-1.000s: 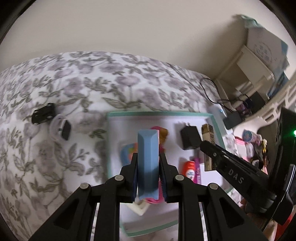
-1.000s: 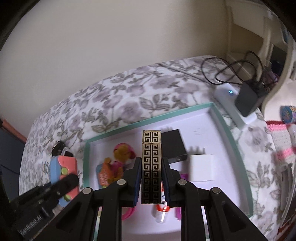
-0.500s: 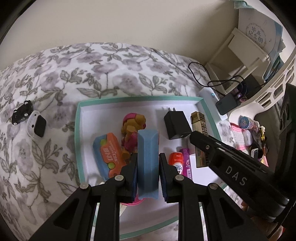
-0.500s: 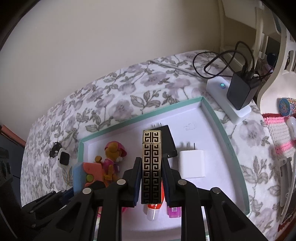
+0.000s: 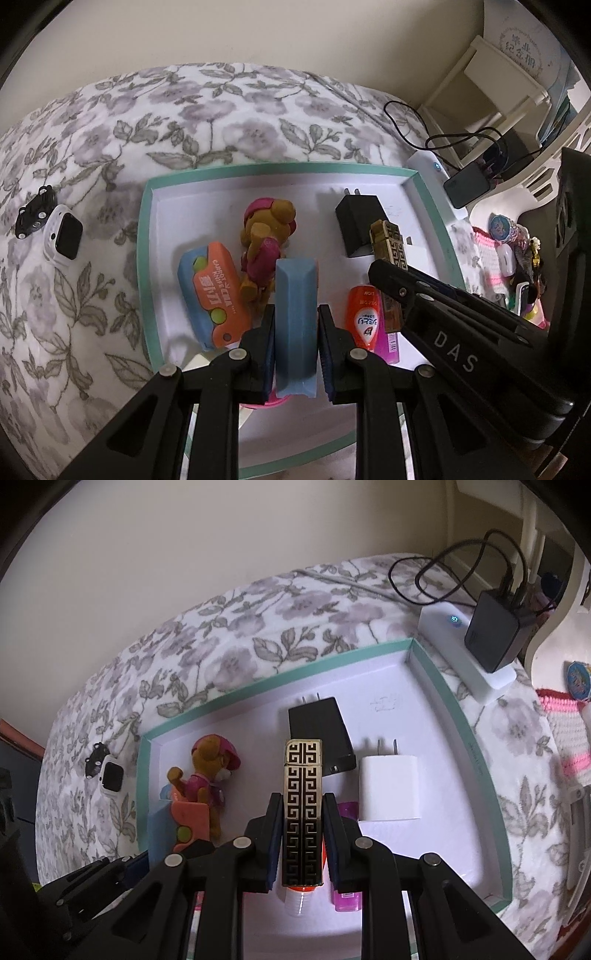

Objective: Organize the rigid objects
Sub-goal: 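Lift and carry the eraser and gold comb over the tray with both tools, then open both tools to release the eraser and comb inside the tray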

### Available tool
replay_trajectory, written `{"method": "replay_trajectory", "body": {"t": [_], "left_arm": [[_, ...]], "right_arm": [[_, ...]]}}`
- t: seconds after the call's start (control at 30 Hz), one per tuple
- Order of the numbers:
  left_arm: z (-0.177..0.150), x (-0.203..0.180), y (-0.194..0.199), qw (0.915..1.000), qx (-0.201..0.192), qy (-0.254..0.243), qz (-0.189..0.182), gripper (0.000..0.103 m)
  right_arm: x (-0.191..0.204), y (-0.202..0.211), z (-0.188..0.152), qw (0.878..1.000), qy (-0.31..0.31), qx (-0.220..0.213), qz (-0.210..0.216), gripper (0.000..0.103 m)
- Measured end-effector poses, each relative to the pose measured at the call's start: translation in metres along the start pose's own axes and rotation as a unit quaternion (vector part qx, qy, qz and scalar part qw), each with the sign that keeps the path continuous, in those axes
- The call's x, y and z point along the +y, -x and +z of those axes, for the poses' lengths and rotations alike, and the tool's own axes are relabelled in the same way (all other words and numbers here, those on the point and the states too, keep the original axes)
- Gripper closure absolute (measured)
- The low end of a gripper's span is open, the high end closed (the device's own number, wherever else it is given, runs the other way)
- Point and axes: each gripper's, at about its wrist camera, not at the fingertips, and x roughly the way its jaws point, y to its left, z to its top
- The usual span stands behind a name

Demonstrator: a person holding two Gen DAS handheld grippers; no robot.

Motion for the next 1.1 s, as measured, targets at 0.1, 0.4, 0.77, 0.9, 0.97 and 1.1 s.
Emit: {"method": "replay_trajectory", "body": {"t": [0.1, 0.4, 0.77, 0.9, 0.97, 1.1], "left_arm": [[-0.001, -0.001, -0.001, 0.9999, 0.002, -0.004, 0.009, 0.082], [0.0, 0.0, -0.002, 0.9999, 0.004, -0.006, 0.011, 0.082], [0.0, -0.005, 0.002, 0.9999, 0.006, -0.011, 0.003, 0.066], [0.002, -0.005, 0.011, 0.9999, -0.003, -0.01, -0.008, 0.061], [0.003, -0.004, 0.017, 0.9998, -0.011, -0.01, -0.01, 0.061], [0.006, -0.002, 0.027, 0.9996, -0.027, -0.011, 0.0, 0.061]], "right_arm": [[-0.001, -0.005, -0.001, 1.0, -0.004, 0.008, 0.004, 0.081], [-0.002, -0.01, -0.003, 1.0, -0.01, 0.015, 0.008, 0.081], [-0.001, -0.006, 0.0, 1.0, -0.01, 0.008, 0.0, 0.078], [0.0, 0.005, 0.003, 1.0, -0.009, -0.01, -0.002, 0.078], [0.001, 0.014, 0.005, 1.0, -0.008, -0.025, -0.001, 0.078], [0.003, 0.028, 0.008, 0.999, -0.011, -0.048, 0.006, 0.078]]}}
